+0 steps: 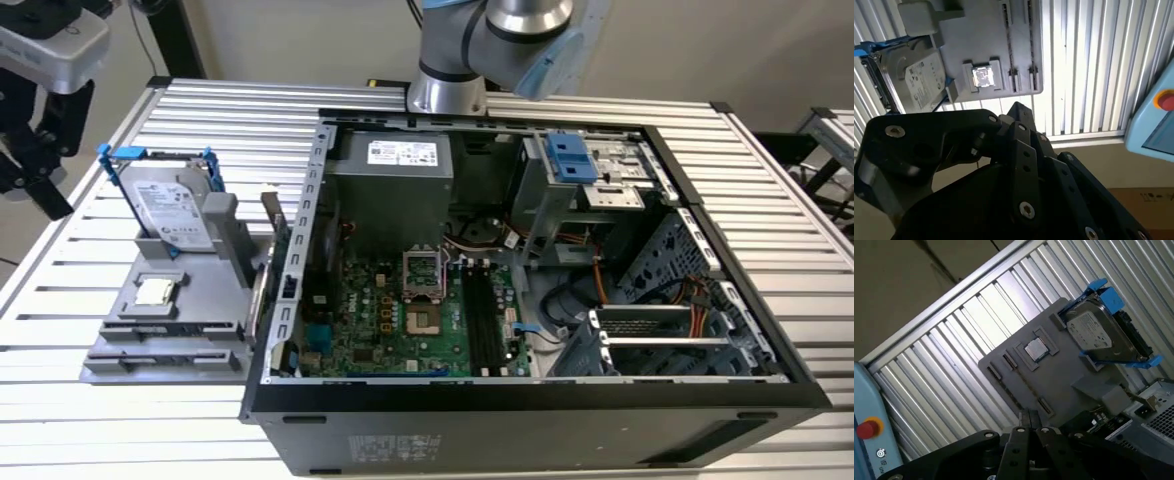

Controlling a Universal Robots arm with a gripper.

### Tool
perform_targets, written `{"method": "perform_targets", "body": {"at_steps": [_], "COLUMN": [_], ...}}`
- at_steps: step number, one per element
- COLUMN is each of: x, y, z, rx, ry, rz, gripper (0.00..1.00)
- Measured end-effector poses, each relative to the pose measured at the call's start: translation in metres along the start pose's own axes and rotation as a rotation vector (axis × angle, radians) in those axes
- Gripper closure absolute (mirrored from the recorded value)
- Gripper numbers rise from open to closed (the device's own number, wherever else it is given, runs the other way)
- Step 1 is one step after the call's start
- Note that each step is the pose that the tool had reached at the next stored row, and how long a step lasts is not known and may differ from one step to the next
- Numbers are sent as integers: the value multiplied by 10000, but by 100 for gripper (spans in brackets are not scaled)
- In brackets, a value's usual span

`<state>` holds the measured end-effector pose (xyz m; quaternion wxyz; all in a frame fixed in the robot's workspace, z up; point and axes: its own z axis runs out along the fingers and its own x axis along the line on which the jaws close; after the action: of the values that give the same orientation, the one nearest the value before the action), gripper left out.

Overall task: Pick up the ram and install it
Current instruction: 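Pick up the ram and move it above insertion slot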

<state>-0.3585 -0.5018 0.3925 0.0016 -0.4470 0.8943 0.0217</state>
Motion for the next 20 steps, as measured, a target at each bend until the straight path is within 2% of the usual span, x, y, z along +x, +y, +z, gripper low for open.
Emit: {"method": "perform_targets", "body": {"at_steps": [20], "x": [0], "y": [0], "z": [0], "rx": [-72], "ry": [122], "rz": [-3252], "gripper": [100]}}
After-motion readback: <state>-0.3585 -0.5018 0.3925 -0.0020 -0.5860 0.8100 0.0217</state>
